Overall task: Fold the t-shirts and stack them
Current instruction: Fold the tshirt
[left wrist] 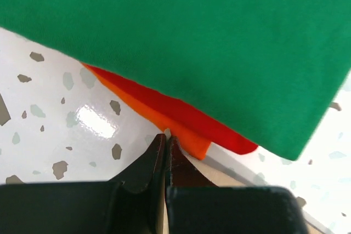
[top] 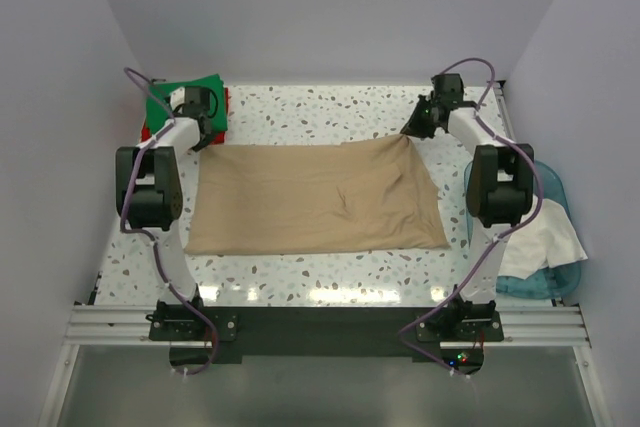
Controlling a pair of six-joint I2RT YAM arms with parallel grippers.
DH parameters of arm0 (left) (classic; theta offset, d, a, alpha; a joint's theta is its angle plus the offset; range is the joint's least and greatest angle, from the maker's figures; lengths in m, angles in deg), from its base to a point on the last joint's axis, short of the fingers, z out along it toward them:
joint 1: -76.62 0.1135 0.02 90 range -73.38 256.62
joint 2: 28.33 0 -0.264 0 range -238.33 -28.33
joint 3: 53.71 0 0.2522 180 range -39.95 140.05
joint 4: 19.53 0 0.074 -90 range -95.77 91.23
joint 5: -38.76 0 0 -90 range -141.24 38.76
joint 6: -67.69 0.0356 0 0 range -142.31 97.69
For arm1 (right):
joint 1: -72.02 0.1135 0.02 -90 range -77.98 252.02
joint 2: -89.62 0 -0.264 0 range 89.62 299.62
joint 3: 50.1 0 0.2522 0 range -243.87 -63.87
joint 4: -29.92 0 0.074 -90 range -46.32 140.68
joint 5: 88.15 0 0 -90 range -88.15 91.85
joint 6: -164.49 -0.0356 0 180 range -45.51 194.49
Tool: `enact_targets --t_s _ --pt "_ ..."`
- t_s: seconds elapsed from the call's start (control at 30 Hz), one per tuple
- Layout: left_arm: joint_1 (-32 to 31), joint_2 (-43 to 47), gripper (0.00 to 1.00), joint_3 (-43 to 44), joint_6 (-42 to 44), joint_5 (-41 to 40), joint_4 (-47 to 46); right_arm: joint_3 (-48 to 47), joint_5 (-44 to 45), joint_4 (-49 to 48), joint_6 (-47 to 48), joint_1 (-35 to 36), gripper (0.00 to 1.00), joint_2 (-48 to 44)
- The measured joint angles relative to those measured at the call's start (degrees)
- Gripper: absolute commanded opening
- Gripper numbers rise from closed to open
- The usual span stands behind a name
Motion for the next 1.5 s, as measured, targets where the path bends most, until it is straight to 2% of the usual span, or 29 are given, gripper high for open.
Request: enact_targets --t_s 0.33,0.53,1.0,1.5 --pt "0.0 4.3 0.0 -0.9 1.1 2.1 -3.7 4.5 -0.7 -2.3 -0.9 -0.5 0.02 -5.3" --pt "0.4 9.6 0.0 -8.6 0.8 2.6 -5.3 11.8 -0.7 -4.0 -1.3 -0.6 0.02 -11.0" --pt "0.9 19.0 0.0 -18.9 -5.3 3.2 -5.5 30.4 0.6 -6.5 -4.4 -0.7 0.02 -27.2" --pt "1.0 23.1 0.0 -26.3 -10.8 2.9 -3.8 41.0 0.8 -8.2 -6.0 -0.8 0.02 -32.1"
